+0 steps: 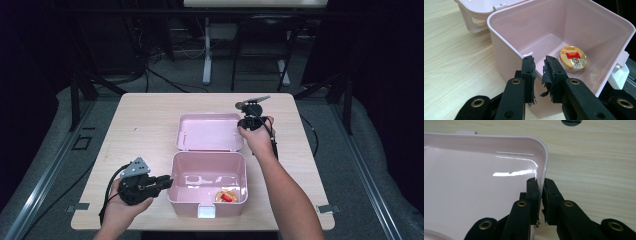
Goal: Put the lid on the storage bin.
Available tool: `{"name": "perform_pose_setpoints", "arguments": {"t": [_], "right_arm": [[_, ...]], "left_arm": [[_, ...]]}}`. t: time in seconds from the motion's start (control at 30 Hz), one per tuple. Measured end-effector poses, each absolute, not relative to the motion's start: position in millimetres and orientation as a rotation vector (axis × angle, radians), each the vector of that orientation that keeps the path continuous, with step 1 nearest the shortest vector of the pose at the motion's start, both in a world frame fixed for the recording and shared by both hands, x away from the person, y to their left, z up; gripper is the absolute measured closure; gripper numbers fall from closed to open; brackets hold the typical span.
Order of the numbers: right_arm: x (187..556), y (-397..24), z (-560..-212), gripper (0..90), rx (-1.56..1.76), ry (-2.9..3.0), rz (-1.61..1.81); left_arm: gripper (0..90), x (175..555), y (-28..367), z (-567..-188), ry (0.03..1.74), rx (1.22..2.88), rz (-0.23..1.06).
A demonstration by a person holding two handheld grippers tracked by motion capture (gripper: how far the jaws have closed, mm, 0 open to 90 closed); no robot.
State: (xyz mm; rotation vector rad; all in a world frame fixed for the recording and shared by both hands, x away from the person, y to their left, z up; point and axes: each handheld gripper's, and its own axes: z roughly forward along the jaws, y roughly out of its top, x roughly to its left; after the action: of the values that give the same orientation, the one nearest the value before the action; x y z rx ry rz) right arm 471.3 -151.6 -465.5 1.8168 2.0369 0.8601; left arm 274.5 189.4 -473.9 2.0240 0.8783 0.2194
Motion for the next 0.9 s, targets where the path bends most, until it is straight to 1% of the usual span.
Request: {"name": "perform_pose_setpoints", "arguments": {"t": [0.53,0.9], "right_arm": [[463.4,-151.8,-447.7,85.6,1.772,2.002,0.904],[448.8,-157.4,-428.4,86.6,1.739,1.971,0.984]], "left_arm": [[77.5,274.6,189.4,-474.1,0.884,2.018,0.214],[77.6,274.6,189.5,-474.2,0.887,2.016,0.214]]}}
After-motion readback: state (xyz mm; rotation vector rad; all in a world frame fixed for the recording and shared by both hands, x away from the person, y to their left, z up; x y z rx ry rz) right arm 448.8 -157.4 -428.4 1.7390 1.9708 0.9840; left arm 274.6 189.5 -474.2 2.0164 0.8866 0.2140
